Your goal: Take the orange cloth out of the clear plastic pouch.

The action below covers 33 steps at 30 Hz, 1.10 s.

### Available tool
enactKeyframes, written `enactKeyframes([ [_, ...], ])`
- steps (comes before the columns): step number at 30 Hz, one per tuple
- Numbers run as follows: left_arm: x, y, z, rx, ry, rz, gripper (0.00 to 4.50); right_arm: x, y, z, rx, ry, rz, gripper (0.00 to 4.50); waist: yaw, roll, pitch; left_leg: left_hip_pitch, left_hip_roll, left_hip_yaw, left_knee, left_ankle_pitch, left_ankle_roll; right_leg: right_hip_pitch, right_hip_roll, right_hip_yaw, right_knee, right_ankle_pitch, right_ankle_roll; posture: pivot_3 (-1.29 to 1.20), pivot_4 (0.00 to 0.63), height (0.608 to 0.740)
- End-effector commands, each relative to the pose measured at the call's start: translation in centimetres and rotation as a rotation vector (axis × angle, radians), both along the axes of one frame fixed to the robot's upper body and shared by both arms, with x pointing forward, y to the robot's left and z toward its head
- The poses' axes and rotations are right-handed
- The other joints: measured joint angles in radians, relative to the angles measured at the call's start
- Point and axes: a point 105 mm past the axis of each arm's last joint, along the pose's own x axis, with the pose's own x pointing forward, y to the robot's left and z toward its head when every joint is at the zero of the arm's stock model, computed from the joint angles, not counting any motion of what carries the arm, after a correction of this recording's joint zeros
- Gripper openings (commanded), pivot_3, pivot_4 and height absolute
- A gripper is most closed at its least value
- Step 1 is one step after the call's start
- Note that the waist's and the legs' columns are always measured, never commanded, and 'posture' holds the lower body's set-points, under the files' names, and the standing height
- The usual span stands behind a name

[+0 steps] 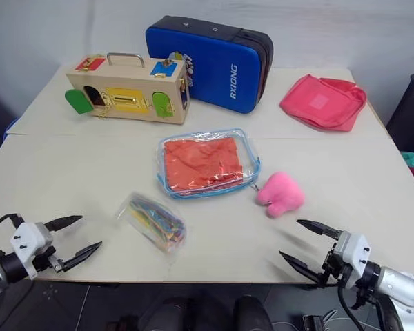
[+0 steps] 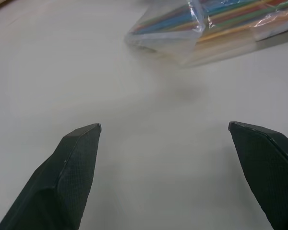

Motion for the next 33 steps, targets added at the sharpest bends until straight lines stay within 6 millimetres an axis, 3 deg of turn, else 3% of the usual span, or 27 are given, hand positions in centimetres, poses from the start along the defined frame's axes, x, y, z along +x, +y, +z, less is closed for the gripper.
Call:
enactKeyframes([
  [1,0.0,-0.5,0.9,-0.006,-0.015,-0.026,4.48,-0.1,0.3,0.5,0.01,-0.028,0.012,4.5,0.0,0.0,0.0,0.0,0.0,0.0,0.0,0.0,0.0,0.0,0.0,0.0,0.0,0.0,0.0,0.0,0.15,0.74],
  [10,-0.6,-1.1,1.5,-0.117,0.073,-0.109,4.48,-0.4,2.4,1.2,0.041,-0.048,0.081,4.5,-0.001,0.0,0.0,0.0,0.0,0.0,0.0,0.002,-0.004,0.0,0.0,0.0,0.001,0.0,0.0,0.0,0.15,0.74],
  [17,-0.7,-2.8,2.1,-0.018,0.112,-0.289,4.48,-0.8,5.7,5.7,0.241,-0.191,0.188,4.5,-0.001,0.0,0.0,0.0,0.0,-0.001,0.0,0.002,-0.004,0.0,0.0,0.0,0.001,0.0,0.0,0.0,0.15,0.74],
  [22,1.9,-5.6,3.1,0.086,0.064,-0.441,4.48,-0.7,6.8,6.5,0.236,-0.207,0.226,4.5,0.006,0.001,0.0,-0.001,0.0,-0.001,0.0,0.003,-0.004,0.0,0.0,-0.001,0.0,0.0,0.0,0.0,0.15,0.74],
  [25,3.4,-8.0,2.4,0.166,0.055,-0.576,4.48,-0.8,6.9,6.2,0.226,-0.173,0.235,4.5,0.005,0.001,0.0,-0.001,-0.001,-0.001,0.0,0.003,-0.005,0.0,0.0,-0.001,0.0,0.0,0.0,0.0,0.15,0.74],
  [30,6.5,-9.8,0.9,0.248,0.088,-0.652,4.48,-0.9,6.7,5.8,0.219,-0.146,0.221,4.5,-0.003,0.001,0.0,-0.001,-0.001,0.001,0.001,0.004,-0.006,-0.002,0.003,-0.001,0.007,0.0,0.0,0.0,0.15,0.74],
  [33,7.5,-10.7,-0.2,0.284,0.154,-0.703,3.9,-0.9,6.4,5.7,0.21,-0.146,0.205,4.5,0.001,0.001,0.0,-0.001,0.0,0.001,0.003,0.004,-0.006,-0.003,0.003,-0.001,0.011,0.0,0.001,0.0,0.15,0.74],
])
